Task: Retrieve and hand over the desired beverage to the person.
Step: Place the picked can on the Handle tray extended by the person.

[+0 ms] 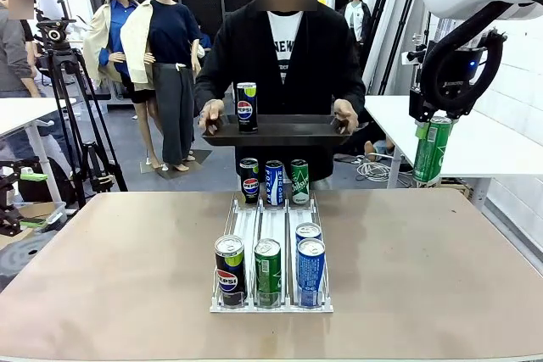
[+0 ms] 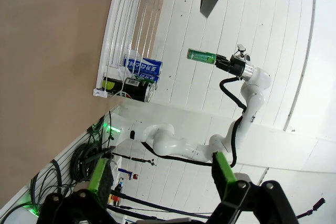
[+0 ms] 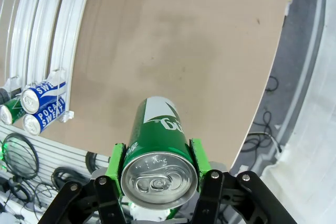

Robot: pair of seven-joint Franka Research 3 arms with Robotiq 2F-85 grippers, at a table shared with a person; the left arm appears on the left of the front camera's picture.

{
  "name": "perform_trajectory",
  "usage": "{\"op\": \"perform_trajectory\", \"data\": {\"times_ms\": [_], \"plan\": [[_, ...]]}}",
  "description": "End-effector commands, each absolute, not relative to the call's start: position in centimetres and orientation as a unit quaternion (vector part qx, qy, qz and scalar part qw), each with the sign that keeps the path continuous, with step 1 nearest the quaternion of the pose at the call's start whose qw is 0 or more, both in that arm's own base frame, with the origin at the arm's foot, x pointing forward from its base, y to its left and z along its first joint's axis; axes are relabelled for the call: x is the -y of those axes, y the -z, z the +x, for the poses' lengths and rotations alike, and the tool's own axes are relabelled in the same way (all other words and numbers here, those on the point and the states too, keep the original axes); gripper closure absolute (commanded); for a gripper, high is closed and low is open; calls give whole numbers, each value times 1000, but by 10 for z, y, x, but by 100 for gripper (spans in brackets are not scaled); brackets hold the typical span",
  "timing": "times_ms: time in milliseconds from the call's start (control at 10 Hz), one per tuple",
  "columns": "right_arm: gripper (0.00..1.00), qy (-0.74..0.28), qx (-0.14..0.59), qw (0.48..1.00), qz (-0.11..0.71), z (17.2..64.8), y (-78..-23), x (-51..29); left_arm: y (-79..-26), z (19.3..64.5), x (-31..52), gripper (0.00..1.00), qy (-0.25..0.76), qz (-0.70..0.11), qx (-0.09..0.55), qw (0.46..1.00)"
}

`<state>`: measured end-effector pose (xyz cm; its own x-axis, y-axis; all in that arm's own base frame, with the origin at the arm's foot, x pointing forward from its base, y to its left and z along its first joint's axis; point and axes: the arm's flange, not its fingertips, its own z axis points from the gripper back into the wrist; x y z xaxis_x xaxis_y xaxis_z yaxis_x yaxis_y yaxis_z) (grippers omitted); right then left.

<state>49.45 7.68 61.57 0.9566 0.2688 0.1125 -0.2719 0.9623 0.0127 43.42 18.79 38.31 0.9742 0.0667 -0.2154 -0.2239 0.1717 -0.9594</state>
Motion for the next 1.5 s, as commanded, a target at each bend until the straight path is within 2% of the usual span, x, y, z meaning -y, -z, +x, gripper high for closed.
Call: {"op": "perform_trajectory", "data": {"times_ms": [0,1100,1400], "plan": [[74,-135,54,989,14,496,-622,-77,-386,431,-188,0,-94,-634,-62,765],[74,-137,55,989,14,495,-616,-77,-386,431,-188,0,-94,-634,-62,765],[74,-162,68,984,10,497,-648,-105,-386,431,-188,0,-94,-634,-62,765]]}}
